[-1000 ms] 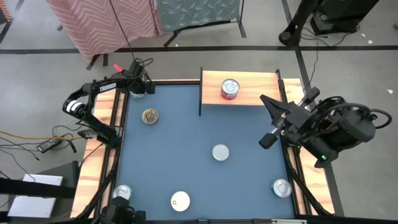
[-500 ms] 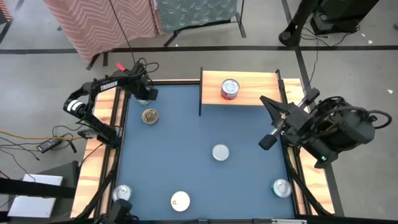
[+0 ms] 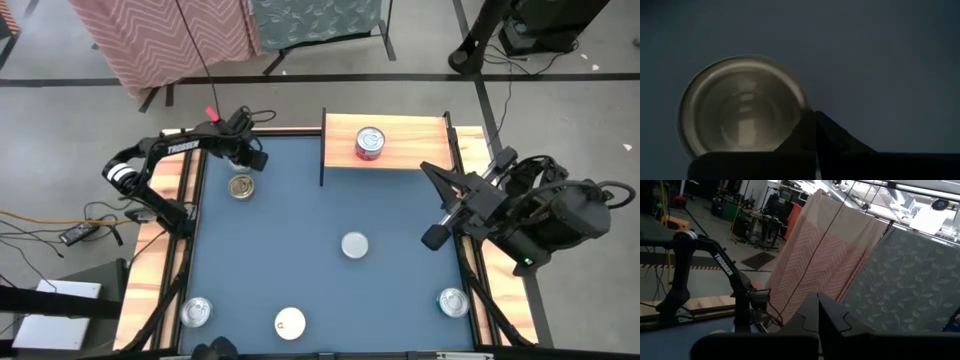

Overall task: Stack canned seafood by type on shelf
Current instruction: Put the top green tuna can on the shelf

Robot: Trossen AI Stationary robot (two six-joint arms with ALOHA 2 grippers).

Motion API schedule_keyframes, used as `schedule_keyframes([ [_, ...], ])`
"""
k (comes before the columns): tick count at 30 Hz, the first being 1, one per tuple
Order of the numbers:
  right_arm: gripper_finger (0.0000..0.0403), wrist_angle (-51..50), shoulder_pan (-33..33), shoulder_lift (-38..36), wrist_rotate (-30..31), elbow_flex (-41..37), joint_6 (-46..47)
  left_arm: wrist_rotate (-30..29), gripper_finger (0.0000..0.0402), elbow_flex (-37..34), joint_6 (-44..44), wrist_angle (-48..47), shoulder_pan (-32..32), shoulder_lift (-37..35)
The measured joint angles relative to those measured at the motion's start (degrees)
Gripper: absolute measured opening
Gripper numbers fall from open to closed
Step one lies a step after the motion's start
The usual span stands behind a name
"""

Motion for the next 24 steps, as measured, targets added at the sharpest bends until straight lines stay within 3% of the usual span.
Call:
schedule_keyframes([
  [12, 0.0004, 0.0, 1.0, 0.0, 0.0, 0.0, 0.0, -0.8, 0.0000, 0.1, -3.5, 0.4, -2.7, 0.4],
  [24, 0.0004, -0.3, 1.2, 0.0, 0.0, 0.0, -0.3, 4.3, 0.0000, 0.3, -9.7, 4.9, -6.1, 5.7],
])
